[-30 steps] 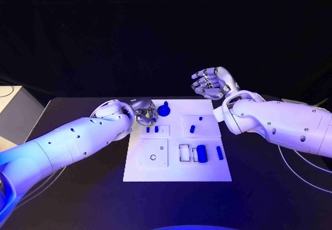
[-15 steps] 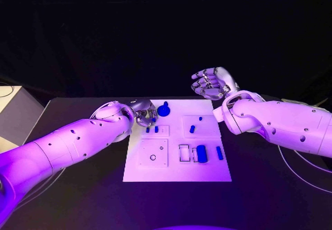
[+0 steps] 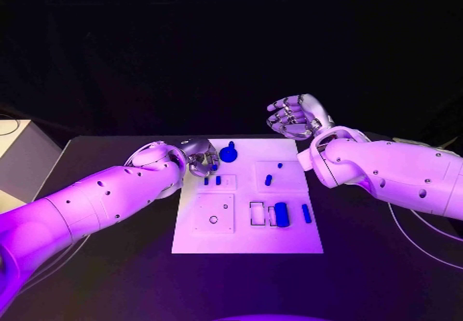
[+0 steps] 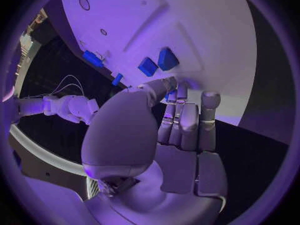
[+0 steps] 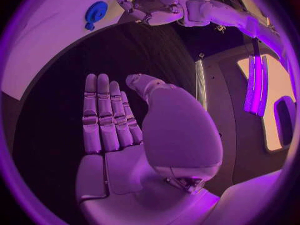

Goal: Assemble the parts on the task board

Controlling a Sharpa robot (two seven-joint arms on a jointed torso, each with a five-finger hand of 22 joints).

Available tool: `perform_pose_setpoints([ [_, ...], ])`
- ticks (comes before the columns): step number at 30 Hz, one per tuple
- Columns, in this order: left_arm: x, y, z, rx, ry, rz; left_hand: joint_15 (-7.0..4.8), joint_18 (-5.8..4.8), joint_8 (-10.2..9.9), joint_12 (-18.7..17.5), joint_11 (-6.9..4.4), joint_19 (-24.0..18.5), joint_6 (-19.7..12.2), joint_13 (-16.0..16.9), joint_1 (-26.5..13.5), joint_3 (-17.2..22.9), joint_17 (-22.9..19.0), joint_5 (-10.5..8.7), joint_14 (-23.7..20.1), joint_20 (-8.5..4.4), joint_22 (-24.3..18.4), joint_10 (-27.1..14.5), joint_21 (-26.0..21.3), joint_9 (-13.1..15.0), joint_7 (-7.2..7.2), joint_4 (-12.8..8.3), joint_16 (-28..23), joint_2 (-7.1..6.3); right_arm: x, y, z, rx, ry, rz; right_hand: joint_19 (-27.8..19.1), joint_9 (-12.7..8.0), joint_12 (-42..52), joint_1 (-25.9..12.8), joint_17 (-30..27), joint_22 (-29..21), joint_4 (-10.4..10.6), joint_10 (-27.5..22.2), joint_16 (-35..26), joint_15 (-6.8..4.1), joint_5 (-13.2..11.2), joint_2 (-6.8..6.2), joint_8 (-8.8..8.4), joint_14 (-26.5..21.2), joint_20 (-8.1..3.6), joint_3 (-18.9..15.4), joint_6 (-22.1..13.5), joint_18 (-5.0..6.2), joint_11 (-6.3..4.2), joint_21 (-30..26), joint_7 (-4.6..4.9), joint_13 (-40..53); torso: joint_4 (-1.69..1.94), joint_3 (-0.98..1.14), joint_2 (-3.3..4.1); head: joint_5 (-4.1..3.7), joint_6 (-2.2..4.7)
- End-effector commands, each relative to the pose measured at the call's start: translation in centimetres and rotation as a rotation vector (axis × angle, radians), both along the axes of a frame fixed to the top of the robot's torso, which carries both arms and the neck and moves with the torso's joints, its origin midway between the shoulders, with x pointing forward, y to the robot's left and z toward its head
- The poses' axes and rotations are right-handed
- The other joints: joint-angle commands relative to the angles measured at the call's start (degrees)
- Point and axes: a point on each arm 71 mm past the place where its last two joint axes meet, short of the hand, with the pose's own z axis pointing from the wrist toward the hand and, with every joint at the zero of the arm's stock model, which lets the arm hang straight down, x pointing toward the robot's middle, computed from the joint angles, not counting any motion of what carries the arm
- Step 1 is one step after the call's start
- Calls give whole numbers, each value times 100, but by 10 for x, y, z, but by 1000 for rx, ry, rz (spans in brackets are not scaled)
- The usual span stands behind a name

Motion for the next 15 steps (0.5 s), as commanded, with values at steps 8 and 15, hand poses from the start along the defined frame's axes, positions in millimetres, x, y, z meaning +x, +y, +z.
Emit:
perform_pose_setpoints([
  [8, 3, 10, 1, -9, -11, 34, 12, -33, -202, 126, 18, -52, -278, 76, -36, 16, -39, 13, -52, 26, -29, -131, -57, -47, -75, 39, -6, -51, 2, -2, -3, -20, 41, 32, 27, -1, -36, -47, -19, -46, -61, -23, -43, 17, 11, 20, -24, -24, 44, 22, 18, 59, 33, -48, 41, -28, -3, -6, -1, -14, 5],
  [15, 7, 23, 0, -5, -14, 70, 29, -31, -391, 209, 35, -51, -580, 128, -34, 0, -67, 16, -68, 43, -39, -228, -78, -117, -175, 56, 6, -78, 3, -6, -6, -41, 66, 43, 141, -1, -95, -16, -42, -101, -127, -109, -40, -1, -26, 22, -20, 71, 26, 20, 48, 69, 40, -36, 35, -99, 1, -6, -8, -20, 10],
])
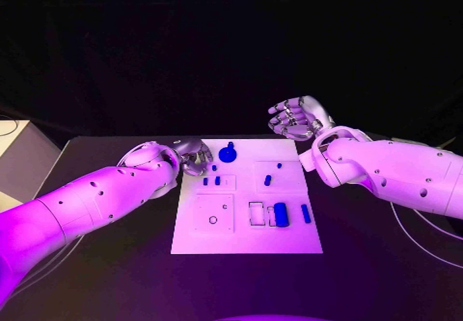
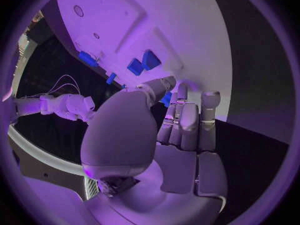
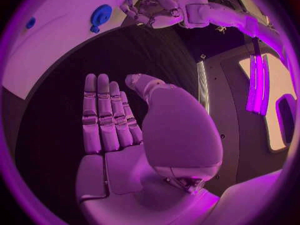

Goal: Assemble the parts on the task board

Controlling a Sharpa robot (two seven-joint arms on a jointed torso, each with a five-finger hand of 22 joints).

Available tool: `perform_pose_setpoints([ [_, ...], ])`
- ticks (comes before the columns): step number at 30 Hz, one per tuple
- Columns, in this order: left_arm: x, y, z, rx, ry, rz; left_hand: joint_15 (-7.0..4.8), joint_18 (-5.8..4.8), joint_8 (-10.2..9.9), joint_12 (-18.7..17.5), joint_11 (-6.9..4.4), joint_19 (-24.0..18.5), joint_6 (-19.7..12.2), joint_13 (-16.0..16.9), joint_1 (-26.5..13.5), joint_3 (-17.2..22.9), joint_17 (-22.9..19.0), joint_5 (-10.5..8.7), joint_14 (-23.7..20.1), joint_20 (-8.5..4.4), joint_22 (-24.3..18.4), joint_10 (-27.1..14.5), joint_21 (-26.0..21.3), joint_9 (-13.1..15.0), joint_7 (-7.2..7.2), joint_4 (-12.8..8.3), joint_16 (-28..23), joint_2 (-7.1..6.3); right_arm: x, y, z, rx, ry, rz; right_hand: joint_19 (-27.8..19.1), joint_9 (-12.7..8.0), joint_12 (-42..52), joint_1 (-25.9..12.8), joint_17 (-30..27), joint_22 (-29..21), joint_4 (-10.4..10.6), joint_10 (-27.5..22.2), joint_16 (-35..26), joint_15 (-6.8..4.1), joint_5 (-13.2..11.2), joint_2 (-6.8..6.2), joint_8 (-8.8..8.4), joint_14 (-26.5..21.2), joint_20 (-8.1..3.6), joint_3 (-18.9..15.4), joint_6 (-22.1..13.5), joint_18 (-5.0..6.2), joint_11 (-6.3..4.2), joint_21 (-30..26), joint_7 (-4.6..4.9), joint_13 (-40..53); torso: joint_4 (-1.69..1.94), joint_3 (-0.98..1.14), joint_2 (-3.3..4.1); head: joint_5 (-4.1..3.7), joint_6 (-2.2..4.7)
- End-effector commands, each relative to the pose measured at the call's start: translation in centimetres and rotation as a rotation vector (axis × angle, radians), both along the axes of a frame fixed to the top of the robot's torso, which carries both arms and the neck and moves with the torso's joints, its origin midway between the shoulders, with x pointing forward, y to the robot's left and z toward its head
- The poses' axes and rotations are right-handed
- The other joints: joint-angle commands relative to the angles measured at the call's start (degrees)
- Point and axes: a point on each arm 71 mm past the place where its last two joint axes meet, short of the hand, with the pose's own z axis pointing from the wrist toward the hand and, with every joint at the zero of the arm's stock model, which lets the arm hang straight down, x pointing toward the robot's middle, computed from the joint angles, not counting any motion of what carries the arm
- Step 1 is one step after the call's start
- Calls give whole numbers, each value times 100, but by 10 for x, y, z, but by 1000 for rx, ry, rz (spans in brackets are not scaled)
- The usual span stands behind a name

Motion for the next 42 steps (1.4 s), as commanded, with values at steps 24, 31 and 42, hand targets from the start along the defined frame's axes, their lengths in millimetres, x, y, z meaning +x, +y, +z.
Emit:
perform_pose_setpoints([
  [24, -23, 77, 37, -932, 281, 84, 175, 166, 242, 58, 150, -1223, 337, -157, -395, -366, -2822, 20, -1930, 181, -1543, -317, -1874, 177, 352, 581, -1788, 71, 4, -9, -30, -804, 72, 157, 2205, 76, -631, -115, 3239, 3814, -339, 993, 5405, -602, -710, -38, -50, 1855, -662, 230, 895, -361, -470, 4892, -414, 28, 4, -16, -14, -157, 137],
  [31, -44, 87, 38, -1150, 374, 67, 467, 151, 280, -308, 387, -1372, 250, -497, -103, -1026, -3350, 19, -2824, 463, -2615, -906, -3460, 237, 370, 941, -2864, 8, 4, -11, -39, -938, 70, 84, 2185, 72, -667, -242, 3325, 3885, -178, 453, 5709, -490, -1177, -185, -171, 1797, -585, 299, 746, -373, -331, 4941, -305, -55, -5, -15, 6, -209, 121],
  [42, -58, 90, 42, -1258, 392, 72, 414, 160, 313, -465, 292, -896, 340, -844, 229, -1221, -3818, 34, -2367, 452, -3395, -312, -4456, 242, 381, 1172, -4113, 66, -2, -7, -51, -989, 75, 70, 2176, 34, -641, -146, 3332, 4019, -88, 8, 6037, -455, -1605, -140, -366, 1738, -516, -395, 581, -370, -305, 5055, -328, -42, -2, -30, 4, -220, 46],
])
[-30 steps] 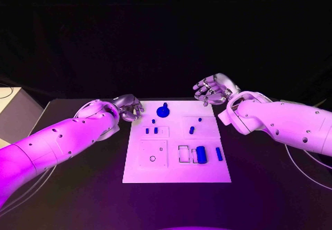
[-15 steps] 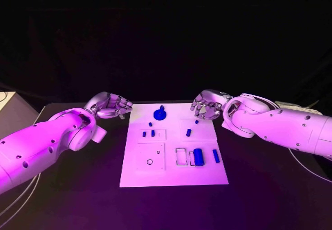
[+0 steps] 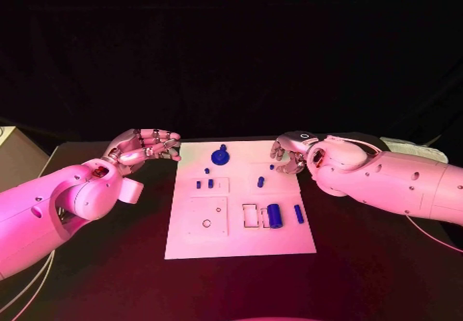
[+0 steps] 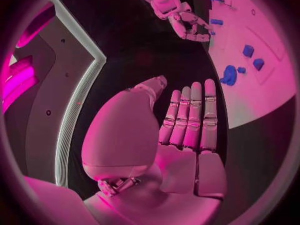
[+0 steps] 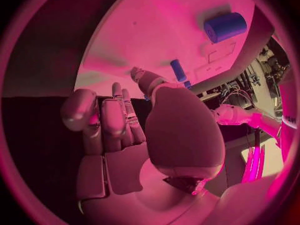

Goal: Assemble the parts on the task board

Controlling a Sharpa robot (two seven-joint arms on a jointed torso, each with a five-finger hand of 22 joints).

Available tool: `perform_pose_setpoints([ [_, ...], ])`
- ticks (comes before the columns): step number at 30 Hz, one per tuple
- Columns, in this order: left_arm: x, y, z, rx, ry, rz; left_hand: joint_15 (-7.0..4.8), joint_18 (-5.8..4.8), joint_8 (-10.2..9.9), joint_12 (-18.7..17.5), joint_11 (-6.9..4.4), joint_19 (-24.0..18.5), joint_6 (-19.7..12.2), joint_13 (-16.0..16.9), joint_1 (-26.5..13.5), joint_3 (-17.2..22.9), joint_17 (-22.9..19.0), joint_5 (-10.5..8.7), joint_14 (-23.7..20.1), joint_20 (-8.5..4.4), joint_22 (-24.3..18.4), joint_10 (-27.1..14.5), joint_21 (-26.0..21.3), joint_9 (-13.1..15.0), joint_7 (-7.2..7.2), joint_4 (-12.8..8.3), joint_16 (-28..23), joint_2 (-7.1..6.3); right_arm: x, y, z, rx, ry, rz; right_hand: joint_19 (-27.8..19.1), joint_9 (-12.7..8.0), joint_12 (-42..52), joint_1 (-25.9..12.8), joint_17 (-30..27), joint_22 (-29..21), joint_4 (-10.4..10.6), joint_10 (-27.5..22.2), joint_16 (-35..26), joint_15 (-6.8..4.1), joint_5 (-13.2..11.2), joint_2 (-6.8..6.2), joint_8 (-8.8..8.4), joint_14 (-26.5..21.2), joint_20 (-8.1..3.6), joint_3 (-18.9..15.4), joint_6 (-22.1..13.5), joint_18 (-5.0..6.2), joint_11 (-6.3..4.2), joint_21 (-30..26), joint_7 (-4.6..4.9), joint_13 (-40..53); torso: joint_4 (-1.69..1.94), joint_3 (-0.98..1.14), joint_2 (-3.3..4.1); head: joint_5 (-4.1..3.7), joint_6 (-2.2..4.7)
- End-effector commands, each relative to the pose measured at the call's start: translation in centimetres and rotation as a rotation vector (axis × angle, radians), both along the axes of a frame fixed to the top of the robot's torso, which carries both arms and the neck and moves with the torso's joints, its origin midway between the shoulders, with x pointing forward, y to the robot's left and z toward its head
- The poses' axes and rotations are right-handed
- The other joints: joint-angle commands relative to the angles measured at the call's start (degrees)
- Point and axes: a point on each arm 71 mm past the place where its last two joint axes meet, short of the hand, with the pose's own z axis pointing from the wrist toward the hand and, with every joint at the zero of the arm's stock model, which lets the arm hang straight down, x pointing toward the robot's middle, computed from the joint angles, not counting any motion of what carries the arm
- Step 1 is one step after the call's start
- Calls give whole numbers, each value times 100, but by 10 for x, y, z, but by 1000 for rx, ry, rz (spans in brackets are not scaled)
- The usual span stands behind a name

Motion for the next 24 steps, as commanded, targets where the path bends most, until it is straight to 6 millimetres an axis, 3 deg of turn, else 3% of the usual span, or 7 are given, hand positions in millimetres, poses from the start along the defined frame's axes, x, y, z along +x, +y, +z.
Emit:
perform_pose_setpoints([
  [1, -3, -3, 4, -100, -2, -9, -7, 68, 26, -52, 11, 59, 59, -38, 82, -4, -31, 34, 66, -6, -62, 58, -83, 10, 7, 40, -149, 2, -1, 1, -3, -71, -11, -11, 9, -11, 2, 87, 1, 24, 31, -28, 50, 46, -47, 41, -37, 213, 50, -103, -32, -97, -1, 36, 0, 10, 9, -9, 1, -8, -13],
  [4, -4, -3, 5, -103, -3, -9, 3, 65, 24, -125, 20, 88, 61, -82, 108, -6, -57, 34, 105, 0, -126, 62, -170, 9, 18, 56, -305, -2, -2, 4, -7, -68, -10, -4, 15, -12, 15, 141, -2, 50, 60, -4, 86, 44, -59, 75, -46, 210, 51, -151, -16, -100, -6, 63, -5, 16, 6, -5, -1, 21, -4],
  [9, -5, -2, 5, -99, -5, -1, 0, 68, 12, -149, 22, 130, 45, -101, 125, -11, -55, 38, 172, -1, -166, 106, -219, 3, 49, 65, -379, -1, -3, 11, -9, -62, -7, 11, 16, 11, 28, 284, -23, 68, 98, 72, 148, 22, 28, 134, 5, 198, 38, -96, 147, -96, -38, 74, -56, 22, 12, 0, 5, -4, -17],
  [13, -5, -2, 5, -96, -5, 6, -6, 71, 12, -153, 23, 154, 48, -105, 136, -10, -47, 40, 203, -5, -173, 118, -224, 3, 61, 63, -384, 3, -4, 15, -11, -54, -8, 21, 7, 34, 23, 384, -68, 77, 141, 168, 187, -4, 86, 173, 54, 179, 15, 111, 306, -93, -71, 69, -112, 18, -5, 6, 16, 20, -3],
  [15, -5, -2, 5, -94, -3, 9, 6, 66, -42, -190, 56, 205, -45, -125, 166, -20, -28, 41, 245, -12, -193, 96, -245, -20, 116, 52, -422, -8, -4, 17, -11, -46, -12, 23, 1, 50, 18, 454, -99, 92, 156, 252, 214, -24, -36, 196, 77, 165, -1, 360, 394, -95, -87, 75, -131, 14, -11, 11, 21, 22, -9],
  [24, -5, -3, 4, -86, 5, 11, 15, 65, -74, -206, 75, 228, -107, -133, 175, -32, -16, 40, 265, -13, -204, 82, -259, -33, 156, 48, -440, -9, -5, 23, -12, -24, -14, 37, 6, 119, 23, 470, -116, 169, 147, 436, 308, -43, -4, 223, 157, 158, -22, 782, 574, -106, -113, 144, -143, 17, 9, 9, 15, -1, -23],
])
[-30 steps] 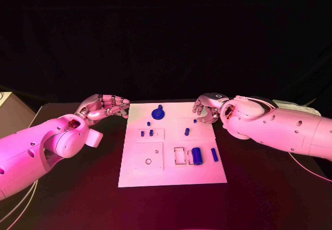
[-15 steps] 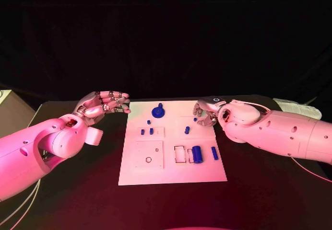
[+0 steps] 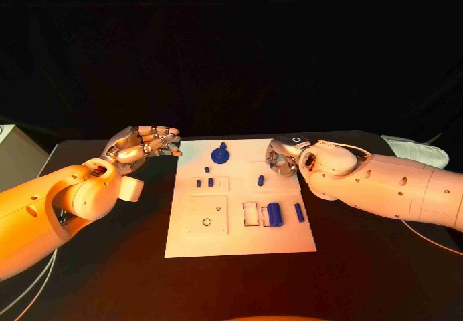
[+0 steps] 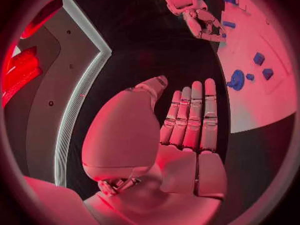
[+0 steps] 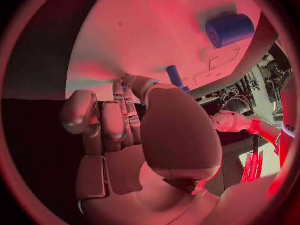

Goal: Assemble the parts on the task board

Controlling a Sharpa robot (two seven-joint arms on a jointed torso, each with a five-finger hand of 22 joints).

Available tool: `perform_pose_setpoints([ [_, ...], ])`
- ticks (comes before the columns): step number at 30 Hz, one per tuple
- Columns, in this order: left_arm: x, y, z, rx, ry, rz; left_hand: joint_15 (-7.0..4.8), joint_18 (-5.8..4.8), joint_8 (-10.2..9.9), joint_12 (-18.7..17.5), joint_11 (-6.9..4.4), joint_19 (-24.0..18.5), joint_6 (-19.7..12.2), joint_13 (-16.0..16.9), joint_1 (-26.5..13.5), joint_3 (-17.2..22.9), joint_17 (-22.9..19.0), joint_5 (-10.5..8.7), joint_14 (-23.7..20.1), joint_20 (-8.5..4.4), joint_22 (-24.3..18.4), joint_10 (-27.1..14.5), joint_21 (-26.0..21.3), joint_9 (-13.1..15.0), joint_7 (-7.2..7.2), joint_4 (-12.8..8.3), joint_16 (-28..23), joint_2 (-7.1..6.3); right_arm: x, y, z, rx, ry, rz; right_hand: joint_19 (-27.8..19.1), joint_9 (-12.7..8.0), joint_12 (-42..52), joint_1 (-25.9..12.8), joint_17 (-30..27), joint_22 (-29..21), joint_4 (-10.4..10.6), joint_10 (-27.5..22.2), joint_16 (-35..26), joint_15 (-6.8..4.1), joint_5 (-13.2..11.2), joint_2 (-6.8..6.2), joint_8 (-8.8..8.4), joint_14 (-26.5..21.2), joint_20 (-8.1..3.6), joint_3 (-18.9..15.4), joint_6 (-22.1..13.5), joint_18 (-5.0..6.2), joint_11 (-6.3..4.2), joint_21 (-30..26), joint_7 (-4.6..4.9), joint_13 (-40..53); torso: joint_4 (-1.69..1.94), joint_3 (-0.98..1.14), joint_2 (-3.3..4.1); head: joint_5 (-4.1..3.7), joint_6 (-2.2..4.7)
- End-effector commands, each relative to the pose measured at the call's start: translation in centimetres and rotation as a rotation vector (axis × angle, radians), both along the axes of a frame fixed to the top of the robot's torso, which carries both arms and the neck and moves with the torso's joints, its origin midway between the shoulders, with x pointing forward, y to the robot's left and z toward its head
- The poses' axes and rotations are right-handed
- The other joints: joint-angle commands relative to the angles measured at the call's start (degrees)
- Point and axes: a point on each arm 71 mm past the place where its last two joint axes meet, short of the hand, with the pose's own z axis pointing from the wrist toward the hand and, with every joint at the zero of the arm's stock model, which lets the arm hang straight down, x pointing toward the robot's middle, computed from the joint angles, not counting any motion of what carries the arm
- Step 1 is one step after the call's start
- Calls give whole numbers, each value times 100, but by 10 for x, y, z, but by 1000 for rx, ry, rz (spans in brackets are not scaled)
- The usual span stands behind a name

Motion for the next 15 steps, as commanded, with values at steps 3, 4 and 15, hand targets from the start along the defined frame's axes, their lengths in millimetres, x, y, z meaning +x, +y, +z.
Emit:
perform_pose_setpoints([
  [3, 0, -1, 1, -5, 1, 3, -6, 65, -34, -30, 65, 55, -64, -11, 79, -20, 18, 18, 49, -3, -12, -6, -28, -12, 23, -8, -28, 16, -2, 5, -2, -1, 5, 18, -14, 44, 22, 4, -9, 23, -13, 97, 55, -51, 25, 5, 76, 156, -48, 97, 128, -107, -10, 35, -29, 1, 9, -1, -6, -8, 2],
  [4, 0, 0, 1, -4, 2, 4, -6, 65, -34, -30, 65, 55, -64, -11, 79, -20, 18, 18, 49, -3, -12, -6, -28, -12, 23, -8, -28, 16, -2, 5, -2, -3, 8, 19, -14, 46, 22, 3, -9, 22, -13, 99, 57, -52, 25, 6, 78, 156, -49, 99, 132, -107, -11, 34, -30, 2, 7, -2, -4, -7, 0],
  [15, -1, 0, 0, 10, 5, 2, -3, 65, -39, -37, 72, 63, -76, -14, 92, -20, 22, 19, 53, -4, -16, -16, -32, -14, 32, -15, -35, 21, -2, 7, -6, -21, 24, 13, -4, 103, 26, -42, -1, 75, -23, 187, 103, -70, 92, 46, 145, 157, -63, 166, 220, -116, -36, 89, -52, 7, -4, -3, -12, -6, -32],
])
